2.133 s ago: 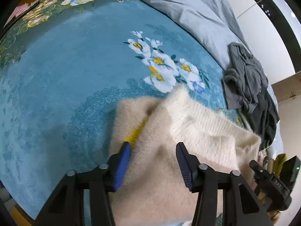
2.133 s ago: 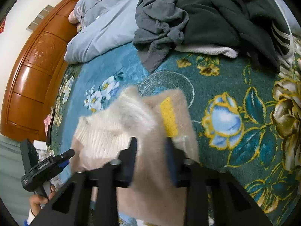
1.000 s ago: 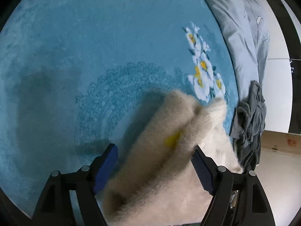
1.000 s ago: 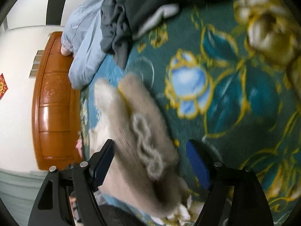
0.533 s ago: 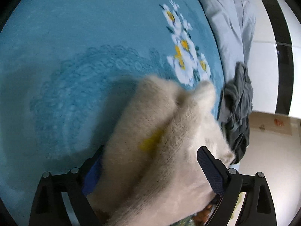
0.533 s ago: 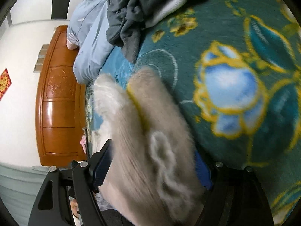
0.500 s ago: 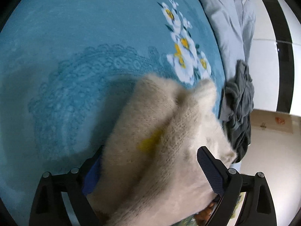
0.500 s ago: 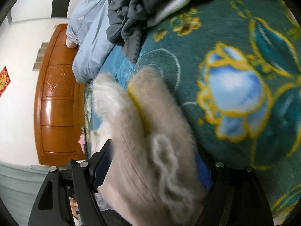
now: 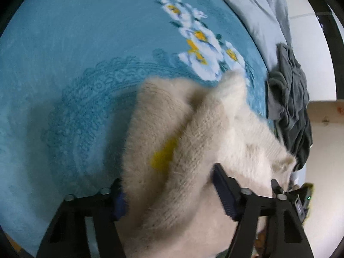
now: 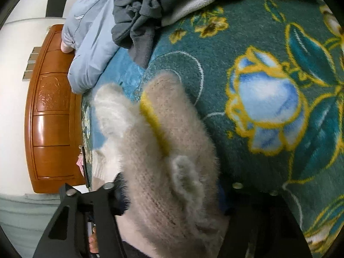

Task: Fold clothes

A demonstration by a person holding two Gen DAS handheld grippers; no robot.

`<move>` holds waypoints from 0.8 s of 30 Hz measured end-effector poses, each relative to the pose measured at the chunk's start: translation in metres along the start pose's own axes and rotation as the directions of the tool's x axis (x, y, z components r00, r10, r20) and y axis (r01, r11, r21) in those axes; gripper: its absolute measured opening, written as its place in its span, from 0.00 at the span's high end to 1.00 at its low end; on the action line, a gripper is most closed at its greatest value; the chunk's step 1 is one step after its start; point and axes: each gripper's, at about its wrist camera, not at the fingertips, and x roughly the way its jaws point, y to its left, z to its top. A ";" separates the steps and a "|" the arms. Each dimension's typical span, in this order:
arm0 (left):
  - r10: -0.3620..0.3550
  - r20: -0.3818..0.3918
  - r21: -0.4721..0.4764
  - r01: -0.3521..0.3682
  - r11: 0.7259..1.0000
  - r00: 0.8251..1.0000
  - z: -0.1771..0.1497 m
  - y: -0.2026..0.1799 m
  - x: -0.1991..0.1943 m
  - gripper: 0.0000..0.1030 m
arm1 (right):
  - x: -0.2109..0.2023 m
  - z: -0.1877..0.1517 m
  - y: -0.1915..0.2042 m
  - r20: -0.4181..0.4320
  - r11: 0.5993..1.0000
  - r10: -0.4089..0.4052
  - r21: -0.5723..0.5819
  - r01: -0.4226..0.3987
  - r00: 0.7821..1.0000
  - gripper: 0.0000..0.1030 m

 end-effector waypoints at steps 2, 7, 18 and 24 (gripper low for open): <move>-0.004 0.020 0.012 0.003 1.000 1.000 -0.005 -0.004 -0.007 0.56 | -0.006 -0.001 0.003 -0.002 1.000 0.011 -0.003 -0.011 1.000 0.53; -0.027 0.066 0.047 0.024 0.999 0.997 -0.020 -0.013 -0.028 0.63 | -0.029 -0.009 0.023 0.010 0.997 0.039 -0.071 -0.038 0.999 0.61; -0.131 0.178 0.100 0.114 0.988 0.975 -0.068 -0.034 -0.080 0.65 | -0.095 -0.029 0.050 0.046 0.979 0.098 -0.185 -0.088 0.994 0.63; -0.187 0.234 0.194 0.142 0.971 0.954 -0.091 -0.061 -0.121 0.66 | -0.134 -0.042 0.057 0.100 0.972 0.145 -0.200 -0.122 0.984 0.63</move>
